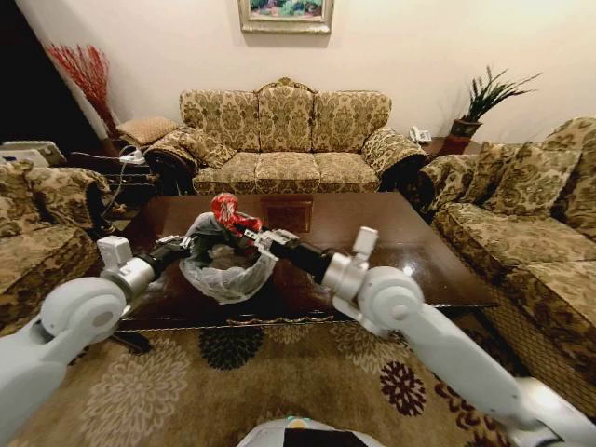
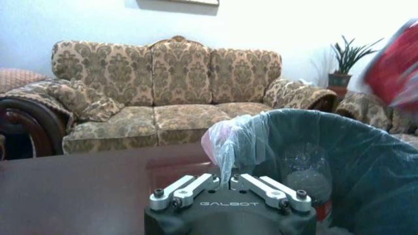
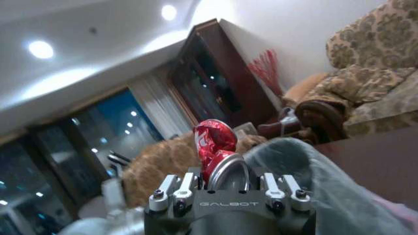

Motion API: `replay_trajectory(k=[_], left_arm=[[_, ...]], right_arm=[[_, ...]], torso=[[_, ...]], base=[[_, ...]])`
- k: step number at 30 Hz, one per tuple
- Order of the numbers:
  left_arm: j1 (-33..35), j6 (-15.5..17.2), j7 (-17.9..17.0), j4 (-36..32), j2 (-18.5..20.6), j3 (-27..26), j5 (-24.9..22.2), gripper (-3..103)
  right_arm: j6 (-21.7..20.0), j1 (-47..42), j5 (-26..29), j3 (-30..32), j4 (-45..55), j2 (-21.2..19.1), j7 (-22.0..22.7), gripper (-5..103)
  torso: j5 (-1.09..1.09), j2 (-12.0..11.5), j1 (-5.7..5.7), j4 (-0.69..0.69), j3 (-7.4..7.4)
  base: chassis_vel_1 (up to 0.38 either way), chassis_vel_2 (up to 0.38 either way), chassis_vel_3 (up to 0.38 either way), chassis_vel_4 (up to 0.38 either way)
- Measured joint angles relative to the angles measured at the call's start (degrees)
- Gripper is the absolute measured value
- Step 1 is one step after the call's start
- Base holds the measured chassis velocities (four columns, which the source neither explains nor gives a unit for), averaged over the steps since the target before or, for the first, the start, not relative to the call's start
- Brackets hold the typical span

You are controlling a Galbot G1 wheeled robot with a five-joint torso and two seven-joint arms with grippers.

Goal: Move to the front of the table and place the trash on the table into the trash bin.

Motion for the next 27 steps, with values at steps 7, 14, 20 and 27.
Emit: replay_trajectory(k=[7,14,20,27], left_arm=[[0.5,0.2,0.1,-3.0,-0.8,-0.7,-3.3,3],[1.0,1.2,0.3,-3.6,-0.2,-1.8,-4.2,3],[1.3,1.5,-0.6,-3.6,-0.2,-2.5,-4.4,3],[2.3,2.6,-6.4,0.2,-1.2,-5.2,-2.9,3]], right_arm=[[0.0,1.4,-5.7,-2.1,-3.8,1.3,-1.7,49],[0.3,3.3,-5.9,-2.2,-4.1,1.5,-4.2,76],[3.3,3.2,-5.8,-0.6,-3.8,1.4,-6.7,92],[10.1,1.4,-11.8,7.4,-2.2,-0.7,-13.1,100]], torso=[[0.00,0.0,0.00,0.00,0.00],[-0.02,0.0,0.00,0.00,0.00],[-0.01,0.0,0.00,0.00,0.00],[-0.03,0.0,0.00,0.01,0.00]], base=[[0.000,0.000,0.000,0.000],[0.000,0.000,0.000,0.000],[0.000,0.000,0.000,0.000],[0.000,0.000,0.000,0.000]])
